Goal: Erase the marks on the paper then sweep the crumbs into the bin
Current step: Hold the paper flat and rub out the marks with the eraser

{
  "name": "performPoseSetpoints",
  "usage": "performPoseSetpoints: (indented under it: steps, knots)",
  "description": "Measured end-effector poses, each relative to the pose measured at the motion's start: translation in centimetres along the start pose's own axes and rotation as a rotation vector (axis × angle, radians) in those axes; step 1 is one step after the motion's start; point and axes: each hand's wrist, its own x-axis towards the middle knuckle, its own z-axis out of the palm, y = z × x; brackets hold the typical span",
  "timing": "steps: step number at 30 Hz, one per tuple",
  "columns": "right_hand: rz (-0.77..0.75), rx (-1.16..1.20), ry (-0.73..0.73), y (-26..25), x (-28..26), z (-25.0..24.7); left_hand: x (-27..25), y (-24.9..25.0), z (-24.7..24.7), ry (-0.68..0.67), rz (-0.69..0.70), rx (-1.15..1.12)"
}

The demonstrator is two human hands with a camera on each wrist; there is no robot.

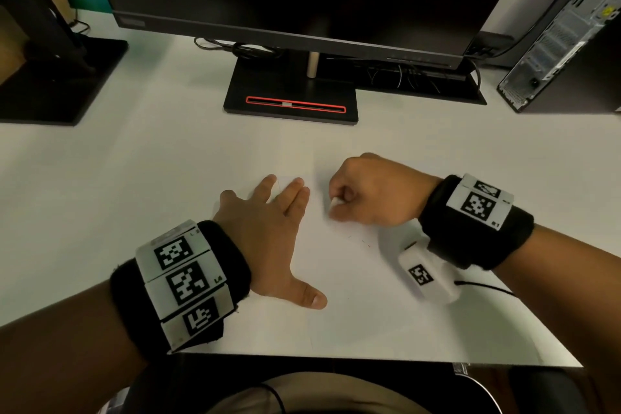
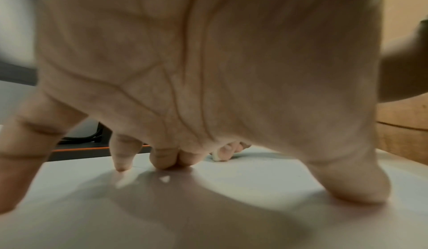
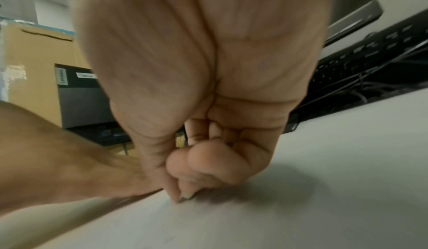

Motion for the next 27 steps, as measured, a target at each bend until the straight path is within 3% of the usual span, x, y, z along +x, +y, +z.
performPoseSetpoints:
  steps: [3,8,12,17,21,24,27]
  knots:
    - [0.064,-0.008,0.085,1.1,0.5,-0.6,0.0,0.0,-0.1,0.000,-0.002,0.000]
    - [0.011,-0.006,-0.026,0.3,-0.2,-0.1,0.0,0.0,0.0,0.007,0.012,-0.002]
    - [0.100,-0.014,0.068,1.9,0.2,-1.1,-0.1,0.1,-0.1,0.003,0.011,-0.001]
    - [0.059,0.038,-0.034,0.8,-0.6,-0.2,0.0,0.1,0.0,0.002,0.012,-0.001]
    - [0.198,0.158,-0.020,3.0,-0.8,-1.2,-0.2,0.0,-0.4,-0.005,0.021,-0.042]
    - [0.214,0.224,-0.015,3.4,-1.1,-0.9,-0.2,-0.3,-0.7,0.001,0.008,-0.116]
    - [0.198,0.135,0.041,3.3,-1.0,-0.9,0.0,-0.3,-0.7,0.055,-0.023,-0.131]
